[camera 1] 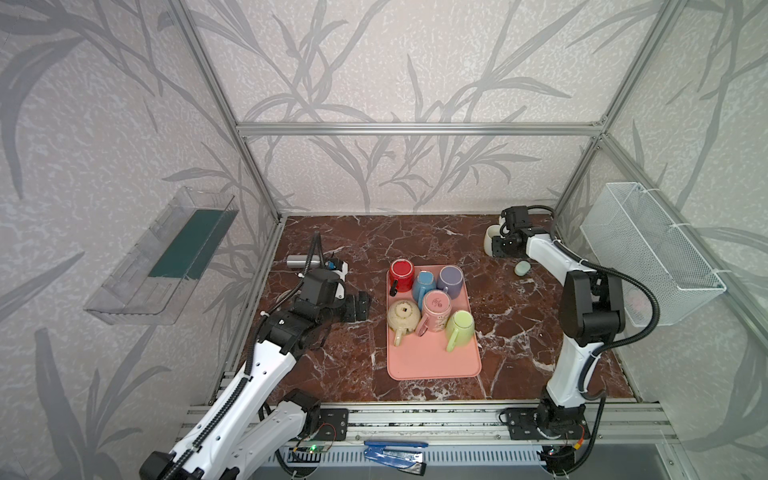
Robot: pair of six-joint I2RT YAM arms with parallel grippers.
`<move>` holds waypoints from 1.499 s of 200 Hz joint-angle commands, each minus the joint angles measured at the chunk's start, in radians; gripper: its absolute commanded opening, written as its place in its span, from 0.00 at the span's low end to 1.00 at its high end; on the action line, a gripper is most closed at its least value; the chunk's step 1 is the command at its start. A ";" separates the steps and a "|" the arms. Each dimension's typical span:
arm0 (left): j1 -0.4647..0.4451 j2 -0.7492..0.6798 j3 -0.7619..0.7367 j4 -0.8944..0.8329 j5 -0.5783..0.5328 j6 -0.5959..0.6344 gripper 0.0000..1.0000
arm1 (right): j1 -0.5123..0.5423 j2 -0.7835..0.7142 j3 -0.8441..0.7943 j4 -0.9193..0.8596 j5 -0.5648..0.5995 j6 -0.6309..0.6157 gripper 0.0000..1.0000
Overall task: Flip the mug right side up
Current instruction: 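Lower the white mug upright onto the table beyond the tray with the right gripper, then open the right gripper and withdraw it while the left gripper moves over the tray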
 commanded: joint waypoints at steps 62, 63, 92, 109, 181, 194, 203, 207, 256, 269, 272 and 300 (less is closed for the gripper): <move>-0.196 0.025 0.045 -0.066 -0.155 0.032 0.90 | 0.029 -0.365 -0.264 0.118 -0.151 0.132 0.48; -0.198 0.026 0.046 -0.067 -0.156 0.031 0.90 | 0.030 -0.369 -0.267 0.120 -0.152 0.135 0.48; -0.237 0.045 0.090 -0.104 -0.171 0.013 0.85 | 0.055 -0.486 -0.356 0.173 -0.201 0.191 0.48; -0.257 0.048 0.103 -0.125 -0.185 0.001 0.81 | 0.079 -0.546 -0.406 0.195 -0.211 0.215 0.48; -0.404 0.119 0.160 -0.185 -0.241 -0.026 0.50 | 0.210 -0.731 -0.592 0.242 -0.265 0.285 0.48; -0.434 0.136 0.165 -0.179 -0.229 -0.013 0.50 | 0.216 -0.758 -0.626 0.244 -0.291 0.293 0.48; -0.450 0.143 0.167 -0.167 -0.208 0.001 0.50 | 0.218 -0.781 -0.653 0.251 -0.307 0.300 0.48; -0.455 0.148 0.167 -0.162 -0.199 0.007 0.50 | 0.218 -0.793 -0.667 0.255 -0.314 0.303 0.48; -0.492 0.251 0.214 -0.144 -0.133 0.048 0.51 | 0.218 -0.911 -0.833 0.376 -0.410 0.376 0.49; -0.500 0.279 0.226 -0.133 -0.128 0.063 0.44 | 0.218 -0.924 -0.871 0.421 -0.437 0.412 0.49; -0.501 0.286 0.227 -0.128 -0.127 0.067 0.43 | 0.218 -0.925 -0.879 0.432 -0.444 0.420 0.49; -0.507 0.346 0.250 -0.102 -0.109 0.091 0.37 | 0.216 -0.903 -0.921 0.488 -0.512 0.464 0.52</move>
